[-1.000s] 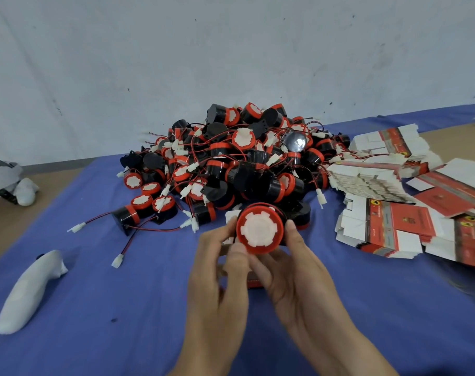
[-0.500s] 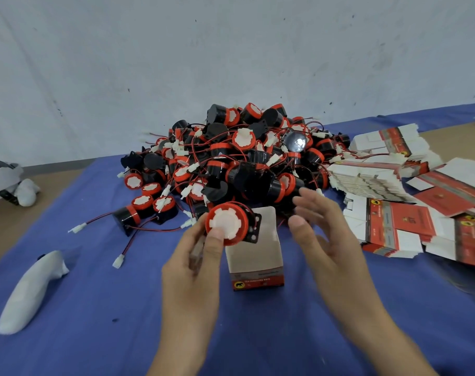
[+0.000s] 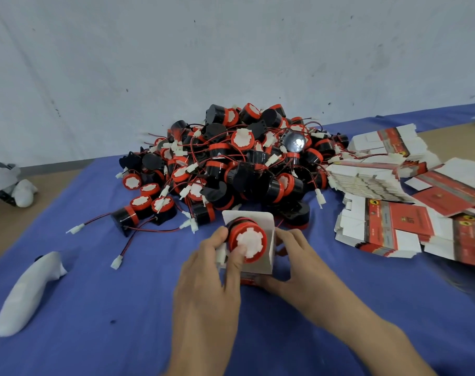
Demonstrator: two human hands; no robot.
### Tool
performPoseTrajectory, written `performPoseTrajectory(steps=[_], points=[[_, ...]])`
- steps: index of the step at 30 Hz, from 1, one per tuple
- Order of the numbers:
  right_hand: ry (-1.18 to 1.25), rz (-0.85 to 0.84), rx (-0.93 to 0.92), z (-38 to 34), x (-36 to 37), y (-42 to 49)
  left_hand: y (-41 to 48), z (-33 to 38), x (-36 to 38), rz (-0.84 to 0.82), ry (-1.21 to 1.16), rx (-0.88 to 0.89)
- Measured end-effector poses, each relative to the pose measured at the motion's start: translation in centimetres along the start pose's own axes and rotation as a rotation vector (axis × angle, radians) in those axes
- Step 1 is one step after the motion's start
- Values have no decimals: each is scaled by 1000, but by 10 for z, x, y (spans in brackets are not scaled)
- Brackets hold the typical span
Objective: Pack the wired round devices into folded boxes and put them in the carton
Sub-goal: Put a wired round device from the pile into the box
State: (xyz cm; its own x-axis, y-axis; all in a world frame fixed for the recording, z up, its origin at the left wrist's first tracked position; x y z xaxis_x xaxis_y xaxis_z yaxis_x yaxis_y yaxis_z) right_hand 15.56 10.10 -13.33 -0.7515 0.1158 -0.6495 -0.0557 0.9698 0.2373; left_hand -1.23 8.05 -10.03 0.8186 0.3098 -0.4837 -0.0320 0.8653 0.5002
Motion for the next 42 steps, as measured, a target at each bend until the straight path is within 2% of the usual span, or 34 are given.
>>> performPoseTrajectory(steps=[6, 10, 14, 18, 20, 22, 26, 30, 33, 38, 42], points=[[-10, 161, -89, -18, 2, -3, -1, -6, 7, -41, 42, -62], [-39, 166, -103, -17, 7, -4, -1, -11, 12, -146, 135, -87], [-76, 117, -77, -9, 16, -5, 0, -10, 18, -289, 419, -33], [-99, 81, 9, -3, 16, -2, 10, -5, 22, -295, 742, 69], [-76, 49, 47, -3, 16, -3, 15, -8, 27, -327, 832, 97], [-159, 65, -10, -10, 16, -6, 16, -8, 31, -346, 886, 137], [-321, 89, -67, -24, 24, -13, 16, -10, 32, -356, 789, 163], [-453, 118, 23, -29, 23, -11, 10, -8, 26, -398, 558, 177], [-539, 95, 81, -31, 27, -11, 8, -10, 21, -419, 511, 203], [-531, 59, 162, -27, 40, -14, 11, -15, 18, -403, 473, 185], [-467, 78, 138, -24, 38, -10, 11, -20, 15, -398, 524, 205]])
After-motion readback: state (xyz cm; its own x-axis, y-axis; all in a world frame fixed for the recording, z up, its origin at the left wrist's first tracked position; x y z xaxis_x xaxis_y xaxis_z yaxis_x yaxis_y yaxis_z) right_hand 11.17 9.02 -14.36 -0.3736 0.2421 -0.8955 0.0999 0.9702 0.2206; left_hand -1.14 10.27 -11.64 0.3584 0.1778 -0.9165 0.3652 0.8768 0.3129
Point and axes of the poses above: each hand's wrist, its own y-axis towards the middle knuckle, its own x-axis out of the palm, z = x × y, the point moved 8 cm from there along y, towards the middle knuckle, and after that the axes turned 6 degrees about x, right-handed, at the moved point
